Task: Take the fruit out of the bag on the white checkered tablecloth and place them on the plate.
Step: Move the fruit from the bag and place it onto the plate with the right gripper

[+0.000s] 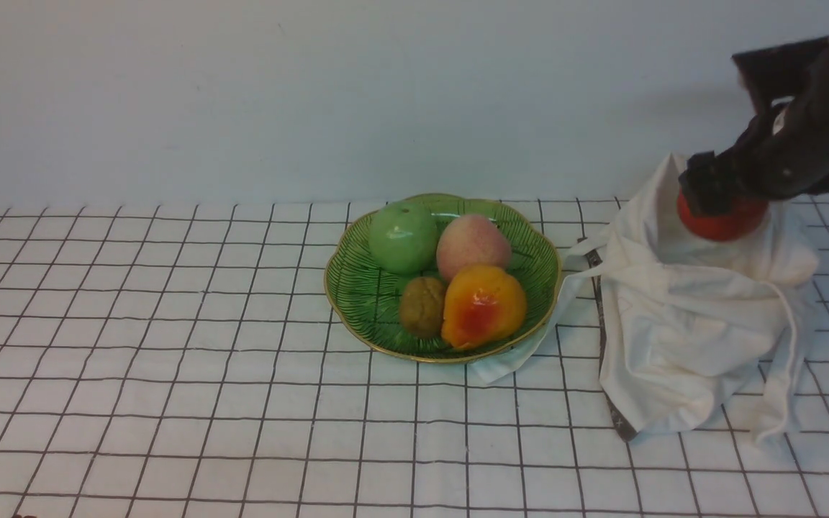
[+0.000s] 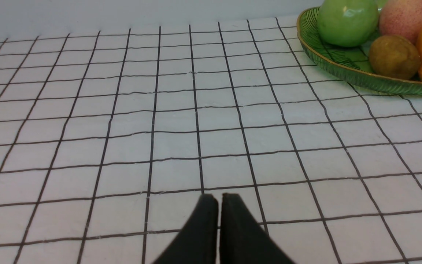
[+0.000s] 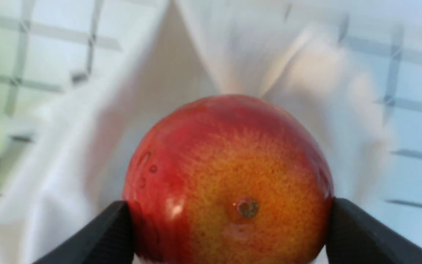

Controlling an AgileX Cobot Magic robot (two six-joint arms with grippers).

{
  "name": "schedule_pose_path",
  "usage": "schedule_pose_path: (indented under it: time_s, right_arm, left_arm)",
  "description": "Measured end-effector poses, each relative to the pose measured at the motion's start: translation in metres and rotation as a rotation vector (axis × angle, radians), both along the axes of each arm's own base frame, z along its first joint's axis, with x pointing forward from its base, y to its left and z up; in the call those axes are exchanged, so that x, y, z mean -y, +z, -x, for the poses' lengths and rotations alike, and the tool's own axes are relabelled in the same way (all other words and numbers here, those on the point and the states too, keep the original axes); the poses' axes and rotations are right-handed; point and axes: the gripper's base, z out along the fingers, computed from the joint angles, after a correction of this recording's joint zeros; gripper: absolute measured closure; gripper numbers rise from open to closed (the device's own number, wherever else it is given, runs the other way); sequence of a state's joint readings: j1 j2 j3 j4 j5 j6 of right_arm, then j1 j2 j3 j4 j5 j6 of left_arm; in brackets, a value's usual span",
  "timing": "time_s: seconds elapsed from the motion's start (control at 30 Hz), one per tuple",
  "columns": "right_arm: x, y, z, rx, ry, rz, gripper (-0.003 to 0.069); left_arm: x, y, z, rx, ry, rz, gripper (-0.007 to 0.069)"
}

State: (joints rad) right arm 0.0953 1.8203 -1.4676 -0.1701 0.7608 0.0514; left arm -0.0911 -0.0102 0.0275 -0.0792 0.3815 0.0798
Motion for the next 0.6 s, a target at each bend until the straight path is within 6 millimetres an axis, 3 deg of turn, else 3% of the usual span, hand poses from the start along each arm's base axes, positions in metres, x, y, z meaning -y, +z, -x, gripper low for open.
schedule_pose_path:
  time_s: [0.1,0.3,0.47,0.5,0.53,0.6]
  right_arm:
    - [-0.002,0.033,0.019,0.035,-0.028,-0.072,0.0044]
    - [-0.022,0.059,0.044,-0.011,0.023,-0.297,0.0044]
    - [-0.083,0.043,0.047,-0.107,0.274,-0.448,0.0044]
    - [-0.083,0.043,0.047,-0.105,0.278,-0.454,0.0044]
    - [-0.106,0.035,0.047,-0.118,0.347,-0.491,0.0044]
    - [-0.133,0.021,0.045,-0.122,0.411,-0.517,0.0044]
  left_arm:
    - [0.000,0.000,0.000,0.000,0.000,0.000,0.0632]
    - [0.000,0.000,0.000,0.000,0.000,0.000,0.0632]
    - [0.000,0.000,0.000,0.000,0.000,0.000,0.0632]
    - [0.000,0.000,0.000,0.000,0.000,0.000,0.0632]
    - [0.000,0.000,0.000,0.000,0.000,0.000,0.0632]
    - [0.000,0.000,0.000,0.000,0.000,0.000,0.0632]
